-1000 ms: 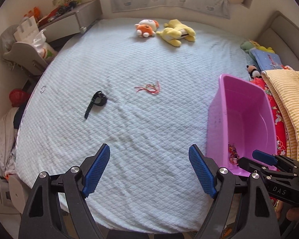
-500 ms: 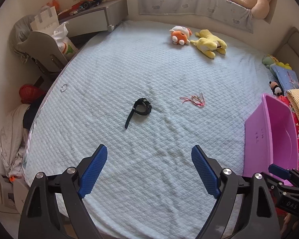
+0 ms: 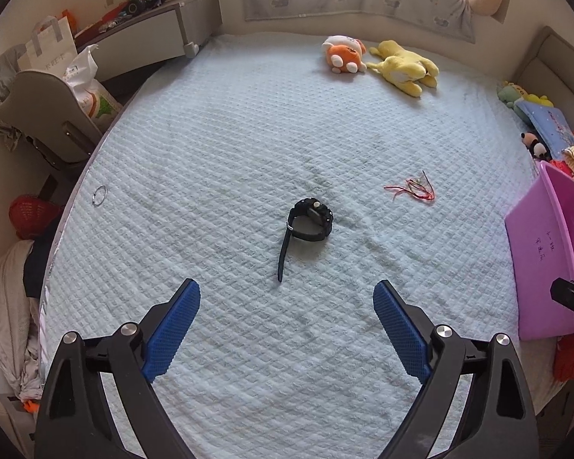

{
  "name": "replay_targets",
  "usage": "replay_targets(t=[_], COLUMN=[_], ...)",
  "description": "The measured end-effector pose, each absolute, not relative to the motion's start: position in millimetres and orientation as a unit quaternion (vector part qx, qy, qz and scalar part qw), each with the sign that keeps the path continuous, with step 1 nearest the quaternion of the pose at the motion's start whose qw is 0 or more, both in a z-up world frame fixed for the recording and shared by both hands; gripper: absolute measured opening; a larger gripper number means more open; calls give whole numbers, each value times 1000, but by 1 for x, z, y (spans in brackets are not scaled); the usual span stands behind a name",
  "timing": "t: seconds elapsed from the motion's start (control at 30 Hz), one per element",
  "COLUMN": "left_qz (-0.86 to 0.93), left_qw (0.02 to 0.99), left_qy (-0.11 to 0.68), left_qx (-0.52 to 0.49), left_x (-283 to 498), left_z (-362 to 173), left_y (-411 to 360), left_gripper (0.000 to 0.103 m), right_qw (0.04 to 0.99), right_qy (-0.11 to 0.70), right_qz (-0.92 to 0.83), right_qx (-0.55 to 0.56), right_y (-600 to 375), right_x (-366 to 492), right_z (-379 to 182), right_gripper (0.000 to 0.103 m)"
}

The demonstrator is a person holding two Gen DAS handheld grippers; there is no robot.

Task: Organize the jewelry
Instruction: 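Move both open tools away from the tub toward the black watch and red string, then close the left tool on the black watch while the right tool grasps the red string bracelet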

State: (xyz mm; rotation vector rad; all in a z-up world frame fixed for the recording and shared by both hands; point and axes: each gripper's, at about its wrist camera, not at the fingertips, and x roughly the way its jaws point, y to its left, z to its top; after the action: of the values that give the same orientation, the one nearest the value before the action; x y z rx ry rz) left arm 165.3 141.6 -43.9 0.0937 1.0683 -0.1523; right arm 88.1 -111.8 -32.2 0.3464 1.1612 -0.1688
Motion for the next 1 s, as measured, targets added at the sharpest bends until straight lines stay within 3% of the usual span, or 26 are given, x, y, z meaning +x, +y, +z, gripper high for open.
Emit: replay_targets(t=[0.27, 0.73, 1.0], left_qz=[-63, -23, 4], left_qw=[853, 901, 906], left_qy=[518, 433, 423], left_qx=[5, 23, 23], left_x=[187, 206, 231], left_z=[-93, -188, -216], left_y=[138, 91, 81], left_gripper=[94, 95, 95], right_qw=[833, 895, 898], right_qy=[528, 441, 436], right_qz=[-108, -40, -42], right_qx=[127, 44, 50], right_y=[-133, -147, -156], right_x=[108, 174, 209], right_z=[-80, -194, -219], right_gripper=[71, 72, 72])
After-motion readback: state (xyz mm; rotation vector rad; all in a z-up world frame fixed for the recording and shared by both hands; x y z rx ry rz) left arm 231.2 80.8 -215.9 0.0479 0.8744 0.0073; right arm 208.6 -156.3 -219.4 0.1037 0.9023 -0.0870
